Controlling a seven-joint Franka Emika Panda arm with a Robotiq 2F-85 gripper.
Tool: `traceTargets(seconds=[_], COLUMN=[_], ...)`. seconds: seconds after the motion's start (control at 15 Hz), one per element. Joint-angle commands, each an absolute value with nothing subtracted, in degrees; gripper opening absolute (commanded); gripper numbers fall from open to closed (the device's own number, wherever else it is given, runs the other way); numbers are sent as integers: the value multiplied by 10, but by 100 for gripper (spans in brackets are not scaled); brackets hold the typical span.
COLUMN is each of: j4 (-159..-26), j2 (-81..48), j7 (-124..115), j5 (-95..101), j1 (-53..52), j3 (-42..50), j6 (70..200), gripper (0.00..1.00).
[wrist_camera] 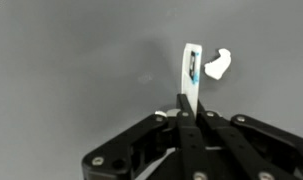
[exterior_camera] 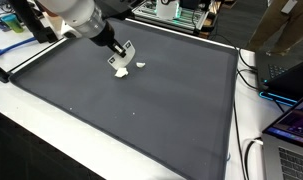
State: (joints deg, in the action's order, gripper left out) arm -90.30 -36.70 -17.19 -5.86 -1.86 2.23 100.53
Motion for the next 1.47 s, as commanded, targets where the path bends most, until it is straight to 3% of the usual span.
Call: traceTargets(seconds=[0.0, 0.33, 0.67, 0.73, 0.93, 1.4], j4=[-1034, -1137, -1233, -1164, -1210, -1237], j2=[-283, -167, -9, -88, -20, -1], j7=[-141, -73, 48, 1, 28, 45], j5=[-80, -110, -131, -107, -117, -114], j1=[-11, -2, 0, -6, -8, -8], j3=[14, -1, -13, -5, -9, -10], j6=[1073, 1123, 1079, 1082, 1075, 1074], gripper=[1, 1, 1, 4, 4, 1])
